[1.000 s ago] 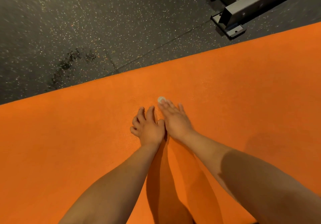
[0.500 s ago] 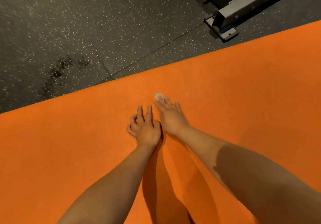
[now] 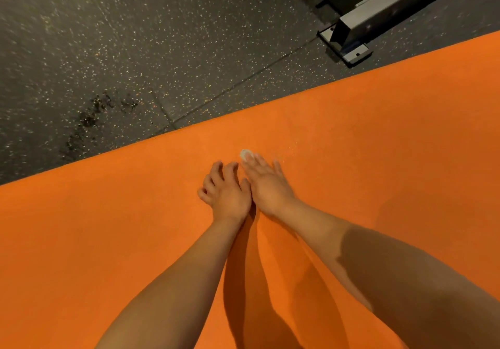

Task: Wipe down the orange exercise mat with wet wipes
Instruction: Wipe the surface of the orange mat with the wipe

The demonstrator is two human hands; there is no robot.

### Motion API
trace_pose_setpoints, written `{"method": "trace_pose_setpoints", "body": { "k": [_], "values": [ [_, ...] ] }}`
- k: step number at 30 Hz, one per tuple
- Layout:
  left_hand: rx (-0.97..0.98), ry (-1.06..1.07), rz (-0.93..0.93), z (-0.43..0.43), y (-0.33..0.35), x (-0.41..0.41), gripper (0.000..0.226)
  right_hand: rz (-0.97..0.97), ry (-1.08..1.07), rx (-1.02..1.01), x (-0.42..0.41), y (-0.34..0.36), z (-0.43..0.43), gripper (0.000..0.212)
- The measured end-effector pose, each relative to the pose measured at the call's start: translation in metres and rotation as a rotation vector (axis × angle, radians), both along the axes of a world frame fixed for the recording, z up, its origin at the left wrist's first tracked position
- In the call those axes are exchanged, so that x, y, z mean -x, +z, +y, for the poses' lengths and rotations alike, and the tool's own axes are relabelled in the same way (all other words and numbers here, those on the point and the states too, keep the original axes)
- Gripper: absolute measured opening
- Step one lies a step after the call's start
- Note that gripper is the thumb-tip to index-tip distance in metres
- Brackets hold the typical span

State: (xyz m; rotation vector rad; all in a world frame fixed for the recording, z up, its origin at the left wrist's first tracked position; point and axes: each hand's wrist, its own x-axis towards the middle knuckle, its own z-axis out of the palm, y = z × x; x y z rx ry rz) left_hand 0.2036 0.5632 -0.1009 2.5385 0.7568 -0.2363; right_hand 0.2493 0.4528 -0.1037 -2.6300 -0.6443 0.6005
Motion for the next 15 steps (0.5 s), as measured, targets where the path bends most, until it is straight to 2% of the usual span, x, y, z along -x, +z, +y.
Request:
{"method": "trace_pose_setpoints", "body": {
  "k": [3,7,10,12,15],
  "values": [
    [0.007,-0.089,0.050,0.005,-0.004,-0.011,0.063,-0.073,0.064,0.065,-0.016,-0.003,-0.018,0.059],
    [0.049,-0.100,0.090,0.007,-0.009,-0.009,0.066,-0.054,-0.325,0.142,-0.046,-0.007,-0.056,0.054],
    [0.069,-0.090,0.091,0.007,-0.008,-0.012,0.066,-0.073,-0.405,0.130,-0.048,-0.009,-0.042,0.057],
    [0.078,-0.094,0.086,0.007,-0.007,-0.011,0.066,-0.055,-0.301,0.034,-0.043,-0.008,-0.016,0.061],
    [0.109,-0.104,0.058,0.010,-0.008,-0.009,0.064,-0.028,-0.002,-0.044,-0.032,-0.004,0.014,0.064]
  ]
}}
